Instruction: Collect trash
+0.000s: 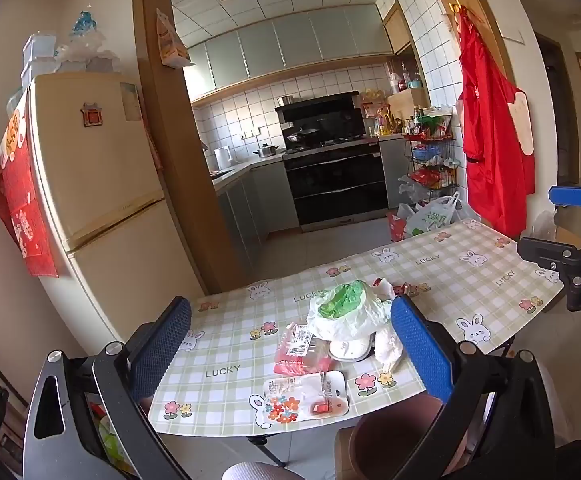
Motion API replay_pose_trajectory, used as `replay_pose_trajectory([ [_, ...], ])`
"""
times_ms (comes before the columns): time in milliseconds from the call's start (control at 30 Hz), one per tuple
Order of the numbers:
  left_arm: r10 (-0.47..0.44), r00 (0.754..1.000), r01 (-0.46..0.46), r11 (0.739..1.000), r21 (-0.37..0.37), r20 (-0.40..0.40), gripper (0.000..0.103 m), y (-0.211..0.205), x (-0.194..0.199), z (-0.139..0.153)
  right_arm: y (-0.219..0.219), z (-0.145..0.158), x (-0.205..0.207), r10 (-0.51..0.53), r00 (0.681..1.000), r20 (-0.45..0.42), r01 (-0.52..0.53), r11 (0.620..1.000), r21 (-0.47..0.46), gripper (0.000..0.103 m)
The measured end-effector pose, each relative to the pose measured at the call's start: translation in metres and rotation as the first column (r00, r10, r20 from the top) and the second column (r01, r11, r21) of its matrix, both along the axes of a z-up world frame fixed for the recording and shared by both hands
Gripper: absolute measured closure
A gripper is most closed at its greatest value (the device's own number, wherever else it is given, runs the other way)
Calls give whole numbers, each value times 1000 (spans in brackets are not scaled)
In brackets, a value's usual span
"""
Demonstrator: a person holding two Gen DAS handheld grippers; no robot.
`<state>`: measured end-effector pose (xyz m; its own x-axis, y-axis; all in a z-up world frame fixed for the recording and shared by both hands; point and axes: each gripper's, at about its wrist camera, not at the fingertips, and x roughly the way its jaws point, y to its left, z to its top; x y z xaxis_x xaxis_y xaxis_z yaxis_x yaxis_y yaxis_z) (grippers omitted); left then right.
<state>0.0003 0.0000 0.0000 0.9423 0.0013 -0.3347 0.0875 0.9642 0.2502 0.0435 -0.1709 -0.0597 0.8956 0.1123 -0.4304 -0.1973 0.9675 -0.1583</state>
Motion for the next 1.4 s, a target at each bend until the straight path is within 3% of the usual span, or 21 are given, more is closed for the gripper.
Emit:
replay_pose_trajectory([
  [1400, -1, 1000, 1, 1000, -1, 1, 5, 0, 0, 0, -7, 4, 2, -2, 1000, 0, 2, 1000, -7, 6],
])
